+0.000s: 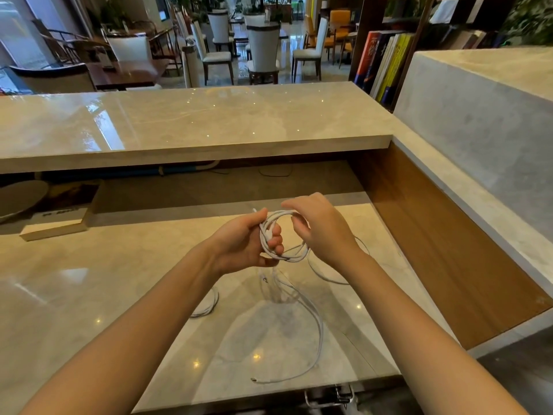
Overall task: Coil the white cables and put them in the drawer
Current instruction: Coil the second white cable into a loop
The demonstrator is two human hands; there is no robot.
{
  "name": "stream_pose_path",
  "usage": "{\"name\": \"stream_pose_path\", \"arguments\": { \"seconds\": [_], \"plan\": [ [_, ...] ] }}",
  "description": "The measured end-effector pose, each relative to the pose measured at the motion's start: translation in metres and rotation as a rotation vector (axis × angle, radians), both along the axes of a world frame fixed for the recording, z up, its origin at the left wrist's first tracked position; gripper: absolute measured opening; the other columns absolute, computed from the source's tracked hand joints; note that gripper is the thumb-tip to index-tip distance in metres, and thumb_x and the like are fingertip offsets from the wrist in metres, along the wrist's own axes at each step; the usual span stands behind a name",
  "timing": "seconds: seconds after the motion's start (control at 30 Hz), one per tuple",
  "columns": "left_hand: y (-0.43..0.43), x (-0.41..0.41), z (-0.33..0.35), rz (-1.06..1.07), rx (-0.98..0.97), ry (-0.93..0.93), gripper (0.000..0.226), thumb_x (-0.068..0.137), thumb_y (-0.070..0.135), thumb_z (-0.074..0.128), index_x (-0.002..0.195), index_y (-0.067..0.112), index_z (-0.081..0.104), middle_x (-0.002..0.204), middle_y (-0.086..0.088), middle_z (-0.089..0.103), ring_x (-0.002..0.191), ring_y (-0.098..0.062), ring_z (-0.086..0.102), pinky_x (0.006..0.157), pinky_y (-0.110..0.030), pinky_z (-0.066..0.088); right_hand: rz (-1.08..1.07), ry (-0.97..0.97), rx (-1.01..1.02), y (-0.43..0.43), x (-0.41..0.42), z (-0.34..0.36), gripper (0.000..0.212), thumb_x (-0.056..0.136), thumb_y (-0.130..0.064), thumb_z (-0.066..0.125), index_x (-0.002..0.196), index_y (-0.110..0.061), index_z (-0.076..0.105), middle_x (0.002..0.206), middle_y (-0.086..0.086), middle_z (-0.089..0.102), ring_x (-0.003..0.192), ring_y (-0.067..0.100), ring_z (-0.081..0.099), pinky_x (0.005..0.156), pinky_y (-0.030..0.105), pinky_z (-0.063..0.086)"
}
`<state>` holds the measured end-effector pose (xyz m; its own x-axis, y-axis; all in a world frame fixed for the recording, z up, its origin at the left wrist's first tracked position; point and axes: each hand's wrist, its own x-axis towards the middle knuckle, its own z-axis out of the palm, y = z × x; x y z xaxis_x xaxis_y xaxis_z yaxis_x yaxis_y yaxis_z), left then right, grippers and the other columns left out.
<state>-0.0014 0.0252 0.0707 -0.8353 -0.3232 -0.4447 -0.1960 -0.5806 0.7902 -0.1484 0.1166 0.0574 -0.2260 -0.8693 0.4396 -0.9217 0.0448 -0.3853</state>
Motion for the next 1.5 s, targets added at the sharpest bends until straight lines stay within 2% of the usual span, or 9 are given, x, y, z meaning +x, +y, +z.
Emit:
{"name": "stream_pose_path", "arguments": {
  "seconds": [0.1,0.2,0.4,0.67,0.83,1.0,1.13,1.33,1.5],
  "plan": [
    [0.007,-0.003,-0.005,-0.081,0.015,-0.001,0.056,0.098,0.045,0.023,0.062,0.011,0.049,0.053,-0.004,0.043,0.055,-0.017,0.048,0.068,-0.032,0.037,0.151,-0.046,0.160,-0.003,-0.004,0.002,0.059,0.088,0.000,0.049,0.140,-0.025,0.040,0.135,0.003,0.051,0.120,0.017,0.045,0.096,0.028,0.040],
    [0.009,-0.004,-0.005,-0.158,0.001,0.031,0.056,0.098,0.043,0.025,0.057,0.010,0.046,0.049,-0.004,0.039,0.052,-0.017,0.041,0.060,-0.029,0.035,0.315,-0.184,0.269,-0.002,-0.007,0.006,0.060,0.090,0.004,0.043,0.142,-0.024,0.036,0.147,-0.002,0.040,0.132,0.012,0.034,0.104,0.019,0.027],
    [0.005,0.000,0.005,-0.225,-0.068,0.037,0.053,0.097,0.045,0.028,0.061,0.010,0.045,0.051,-0.003,0.035,0.054,-0.017,0.036,0.059,-0.028,0.034,0.330,-0.411,0.271,0.002,0.000,0.008,0.030,0.097,-0.009,0.041,0.120,-0.019,0.057,0.108,-0.007,0.060,0.095,0.003,0.054,0.083,0.015,0.043],
    [0.009,-0.007,0.015,-0.086,-0.747,-0.186,0.027,0.097,0.033,0.043,0.084,0.013,0.057,0.060,0.001,0.049,0.057,-0.011,0.045,0.059,-0.024,0.039,0.076,-0.940,0.061,0.009,0.006,0.000,0.015,0.093,-0.012,0.053,0.100,-0.007,0.065,0.076,0.003,0.067,0.065,0.009,0.063,0.062,0.019,0.054],
    [0.011,-0.012,0.004,0.004,-0.950,-0.158,0.026,0.097,0.030,0.043,0.082,0.017,0.060,0.060,0.002,0.052,0.047,-0.002,0.046,0.048,-0.014,0.039,0.067,-1.192,0.029,0.016,0.005,-0.001,0.022,0.087,-0.012,0.063,0.106,0.000,0.063,0.082,0.011,0.070,0.065,0.013,0.066,0.065,0.025,0.057],
    [0.011,-0.019,-0.007,0.036,-1.128,-0.163,0.021,0.096,0.030,0.045,0.081,0.022,0.058,0.059,0.006,0.054,0.045,0.000,0.048,0.052,-0.015,0.042,0.095,-1.369,0.090,0.023,0.000,-0.001,0.021,0.085,-0.005,0.063,0.104,0.002,0.061,0.077,0.007,0.068,0.064,0.015,0.063,0.062,0.023,0.056],
    [0.008,-0.019,-0.009,0.021,-1.165,-0.131,0.019,0.095,0.030,0.046,0.085,0.021,0.058,0.062,0.004,0.056,0.050,-0.003,0.050,0.055,-0.016,0.044,0.149,-1.525,0.144,0.026,0.002,-0.002,0.006,0.087,-0.007,0.058,0.091,-0.006,0.064,0.072,0.004,0.064,0.066,0.015,0.060,0.067,0.025,0.053],
    [0.002,-0.022,-0.007,0.025,-1.225,-0.098,0.021,0.094,0.029,0.048,0.092,0.012,0.061,0.067,0.002,0.057,0.057,-0.008,0.052,0.057,-0.020,0.045,0.181,-1.811,0.199,0.028,0.003,0.004,0.024,0.089,-0.012,0.056,0.067,-0.010,0.066,0.064,0.005,0.057,0.063,0.014,0.051,0.074,0.033,0.044],
    [-0.005,-0.019,-0.011,-0.040,-1.250,-0.120,0.016,0.092,0.029,0.052,0.090,0.016,0.060,0.068,0.001,0.058,0.058,-0.010,0.054,0.060,-0.025,0.047,0.189,-1.622,0.417,0.026,-0.007,0.009,0.018,0.089,-0.012,0.054,0.076,-0.010,0.067,0.064,0.003,0.054,0.065,0.013,0.049,0.074,0.030,0.041]
  ]
}}
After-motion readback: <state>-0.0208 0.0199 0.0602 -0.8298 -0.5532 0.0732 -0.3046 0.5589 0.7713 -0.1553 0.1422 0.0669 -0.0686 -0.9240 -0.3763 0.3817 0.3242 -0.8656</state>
